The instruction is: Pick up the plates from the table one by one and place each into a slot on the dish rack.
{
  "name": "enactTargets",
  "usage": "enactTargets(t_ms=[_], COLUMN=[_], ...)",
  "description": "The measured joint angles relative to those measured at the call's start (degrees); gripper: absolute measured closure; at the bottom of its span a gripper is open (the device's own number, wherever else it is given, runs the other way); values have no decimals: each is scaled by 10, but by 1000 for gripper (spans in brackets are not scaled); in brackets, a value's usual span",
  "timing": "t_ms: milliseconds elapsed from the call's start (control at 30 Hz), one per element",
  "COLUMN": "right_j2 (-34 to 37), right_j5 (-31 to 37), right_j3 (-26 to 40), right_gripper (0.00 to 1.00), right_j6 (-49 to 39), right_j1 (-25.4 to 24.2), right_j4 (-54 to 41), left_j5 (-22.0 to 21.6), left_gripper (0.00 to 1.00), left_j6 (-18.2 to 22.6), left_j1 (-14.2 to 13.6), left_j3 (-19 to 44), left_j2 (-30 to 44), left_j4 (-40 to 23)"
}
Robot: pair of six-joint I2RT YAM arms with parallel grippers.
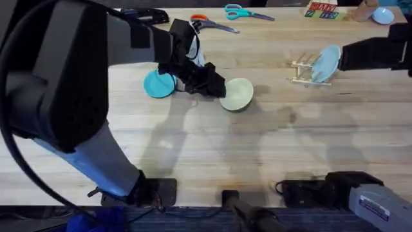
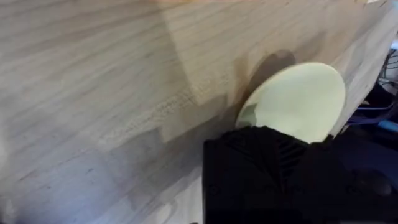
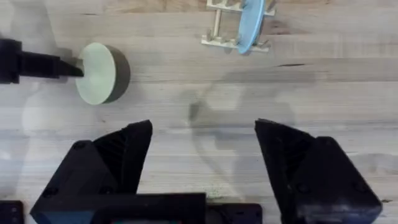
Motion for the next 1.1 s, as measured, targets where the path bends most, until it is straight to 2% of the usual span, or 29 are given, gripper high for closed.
enactTargets(t_ms=[367,600,833,1100], right_j2=[0,5,67,137], right_j5=[-3,-77,-146,-164], right_j3=[0,0,0,0], right_gripper=[7,7,7,6], right_j6=[0,6,72,116], right_j1=[0,0,0,29], right_j4=[0,0,0,1], left_j5=[11,11,11,10], left_gripper=[960,960,960,959], left_j6=[-8,-10,-10,-10], left_j1=[1,1,1,1], left_j3=[3,3,3,3], left_j2=[8,8,8,8], left_j4=[2,2,2,3])
